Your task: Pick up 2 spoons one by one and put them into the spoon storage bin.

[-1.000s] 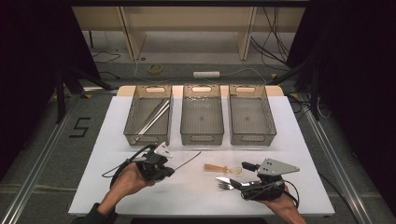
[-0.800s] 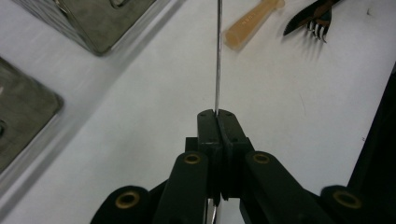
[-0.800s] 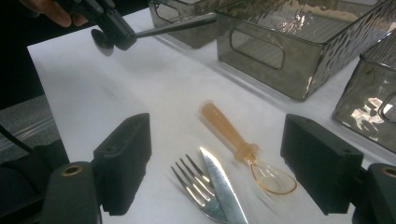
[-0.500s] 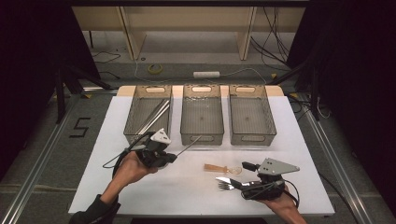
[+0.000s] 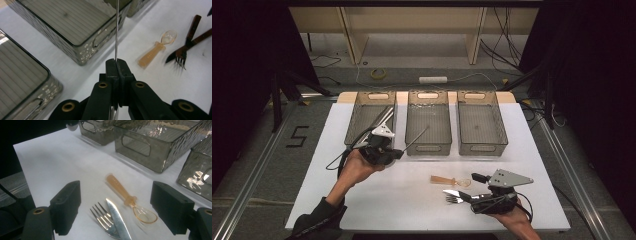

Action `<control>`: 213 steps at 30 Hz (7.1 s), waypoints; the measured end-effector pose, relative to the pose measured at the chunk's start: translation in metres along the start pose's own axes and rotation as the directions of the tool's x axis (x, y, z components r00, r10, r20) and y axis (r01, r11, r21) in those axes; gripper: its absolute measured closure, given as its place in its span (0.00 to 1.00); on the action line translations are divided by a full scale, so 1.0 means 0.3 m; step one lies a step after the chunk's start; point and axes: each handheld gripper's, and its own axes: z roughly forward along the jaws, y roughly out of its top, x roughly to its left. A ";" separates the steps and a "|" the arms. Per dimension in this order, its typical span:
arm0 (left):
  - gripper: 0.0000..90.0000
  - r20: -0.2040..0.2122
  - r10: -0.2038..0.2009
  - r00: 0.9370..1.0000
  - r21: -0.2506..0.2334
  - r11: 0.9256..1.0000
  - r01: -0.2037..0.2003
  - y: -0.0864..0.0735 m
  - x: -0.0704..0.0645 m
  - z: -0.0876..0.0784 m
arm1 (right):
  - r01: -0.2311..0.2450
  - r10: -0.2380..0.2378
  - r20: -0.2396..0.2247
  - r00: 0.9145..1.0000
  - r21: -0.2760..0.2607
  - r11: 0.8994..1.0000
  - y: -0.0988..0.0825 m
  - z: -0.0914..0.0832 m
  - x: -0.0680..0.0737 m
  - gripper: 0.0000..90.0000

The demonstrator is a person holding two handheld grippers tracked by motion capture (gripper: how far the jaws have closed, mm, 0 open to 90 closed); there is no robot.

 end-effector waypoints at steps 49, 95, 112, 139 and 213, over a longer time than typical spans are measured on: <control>0.99 -0.061 -0.154 0.986 -0.157 0.977 0.143 0.178 0.187 0.061 | -0.004 0.004 -0.003 1.000 -0.006 1.000 -0.001 0.000 -0.002 0.28; 0.99 -0.016 -0.216 0.976 -0.166 0.963 0.211 0.292 0.161 0.224 | 0.003 -0.003 -0.007 1.000 -0.016 1.000 0.001 -0.011 -0.004 0.28; 0.99 0.002 -0.261 0.965 -0.171 0.951 0.257 0.291 0.171 0.268 | 0.000 0.000 -0.009 1.000 -0.014 1.000 -0.001 -0.006 -0.005 0.28; 0.98 -0.009 -0.276 0.961 -0.108 0.956 0.274 0.272 0.163 0.355 | 0.002 -0.002 -0.009 1.000 -0.015 1.000 0.000 -0.009 -0.004 0.28; 0.31 0.191 0.124 0.974 0.093 0.985 -0.143 0.064 -0.169 0.351 | -0.007 0.008 0.013 1.000 -0.028 1.000 0.001 -0.029 -0.022 0.28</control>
